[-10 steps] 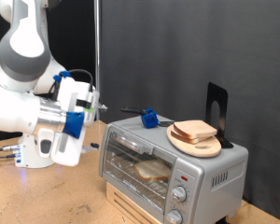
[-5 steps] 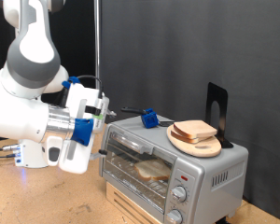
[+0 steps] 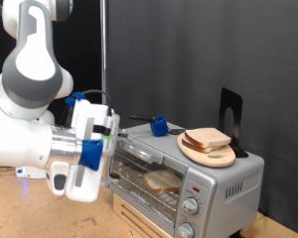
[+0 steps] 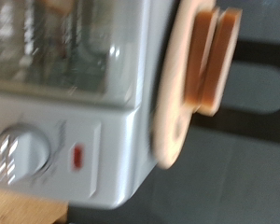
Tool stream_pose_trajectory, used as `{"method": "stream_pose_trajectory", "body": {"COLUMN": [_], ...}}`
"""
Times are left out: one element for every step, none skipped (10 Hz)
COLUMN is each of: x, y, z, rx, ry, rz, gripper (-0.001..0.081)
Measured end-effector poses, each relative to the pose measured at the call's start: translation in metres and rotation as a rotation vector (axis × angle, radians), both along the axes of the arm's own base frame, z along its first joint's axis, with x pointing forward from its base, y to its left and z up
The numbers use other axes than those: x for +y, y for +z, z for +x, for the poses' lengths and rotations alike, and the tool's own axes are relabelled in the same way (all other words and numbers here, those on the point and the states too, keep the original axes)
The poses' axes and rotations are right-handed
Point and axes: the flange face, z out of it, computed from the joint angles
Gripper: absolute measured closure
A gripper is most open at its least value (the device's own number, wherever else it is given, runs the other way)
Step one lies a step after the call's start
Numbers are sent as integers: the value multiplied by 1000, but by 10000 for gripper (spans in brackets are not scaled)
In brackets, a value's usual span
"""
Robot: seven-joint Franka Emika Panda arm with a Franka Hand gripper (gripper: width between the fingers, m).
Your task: Make a piece of toast with the oven
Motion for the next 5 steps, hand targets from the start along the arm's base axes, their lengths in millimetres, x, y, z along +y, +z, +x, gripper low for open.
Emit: {"method": "stream_pose_trajectory", "body": {"x": [0, 0, -1, -1, 0], "y": [-9, -18, -28, -38, -46], "z": [11, 21, 31, 40, 50], "rx": [-2, -1, 0, -5, -19], "ry": [-14, -33, -63, -108, -143], "rz": [-24, -52, -88, -122, -149], "gripper": [-2, -2, -2, -2, -2]}}
